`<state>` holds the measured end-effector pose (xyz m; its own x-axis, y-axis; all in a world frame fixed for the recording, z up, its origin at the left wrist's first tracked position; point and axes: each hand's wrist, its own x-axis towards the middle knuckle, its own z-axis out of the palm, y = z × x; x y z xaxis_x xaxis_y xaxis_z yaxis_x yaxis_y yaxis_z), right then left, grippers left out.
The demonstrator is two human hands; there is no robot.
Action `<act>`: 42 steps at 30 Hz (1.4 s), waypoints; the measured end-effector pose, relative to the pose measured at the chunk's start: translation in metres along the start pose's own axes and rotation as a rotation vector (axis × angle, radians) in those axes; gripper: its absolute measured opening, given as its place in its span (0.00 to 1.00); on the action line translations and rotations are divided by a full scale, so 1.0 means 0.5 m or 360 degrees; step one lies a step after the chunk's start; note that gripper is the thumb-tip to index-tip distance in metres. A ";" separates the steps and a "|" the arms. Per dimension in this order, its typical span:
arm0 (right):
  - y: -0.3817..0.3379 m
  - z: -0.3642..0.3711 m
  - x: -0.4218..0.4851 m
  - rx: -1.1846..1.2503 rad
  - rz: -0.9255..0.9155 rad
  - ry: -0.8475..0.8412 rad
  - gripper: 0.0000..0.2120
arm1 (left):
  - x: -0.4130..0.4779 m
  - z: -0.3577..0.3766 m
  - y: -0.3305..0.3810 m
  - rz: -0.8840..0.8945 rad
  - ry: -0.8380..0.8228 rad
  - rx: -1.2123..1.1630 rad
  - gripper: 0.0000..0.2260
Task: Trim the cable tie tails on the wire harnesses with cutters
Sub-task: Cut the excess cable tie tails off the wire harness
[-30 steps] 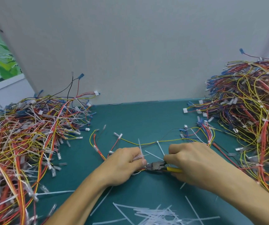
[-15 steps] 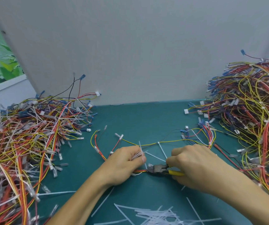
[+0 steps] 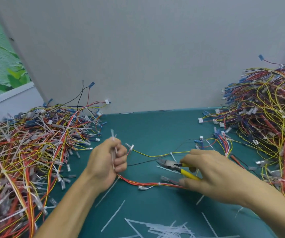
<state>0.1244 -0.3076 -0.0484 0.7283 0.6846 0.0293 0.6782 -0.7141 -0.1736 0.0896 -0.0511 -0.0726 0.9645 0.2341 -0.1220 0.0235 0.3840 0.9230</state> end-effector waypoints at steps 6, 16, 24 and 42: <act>-0.012 0.000 -0.005 0.0230 0.0051 -0.0141 0.14 | 0.011 -0.046 0.019 0.0082 0.0264 0.0011 0.09; -0.026 0.005 -0.010 0.0188 0.0097 -0.0158 0.15 | -0.011 -0.099 0.042 0.0339 -0.0335 0.2168 0.15; -0.043 0.022 -0.009 0.0151 0.0090 -0.0283 0.15 | -0.011 -0.106 0.035 0.0221 -0.0359 0.2442 0.13; -0.040 0.036 -0.004 0.0145 0.0089 -0.0345 0.14 | -0.006 -0.093 0.023 0.0311 -0.0411 0.2456 0.07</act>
<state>0.1079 -0.2921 -0.0628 0.7197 0.6669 -0.1930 0.6188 -0.7422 -0.2574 0.0748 -0.0059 -0.0788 0.9979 -0.0453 -0.0470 -0.0225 -0.9144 0.4041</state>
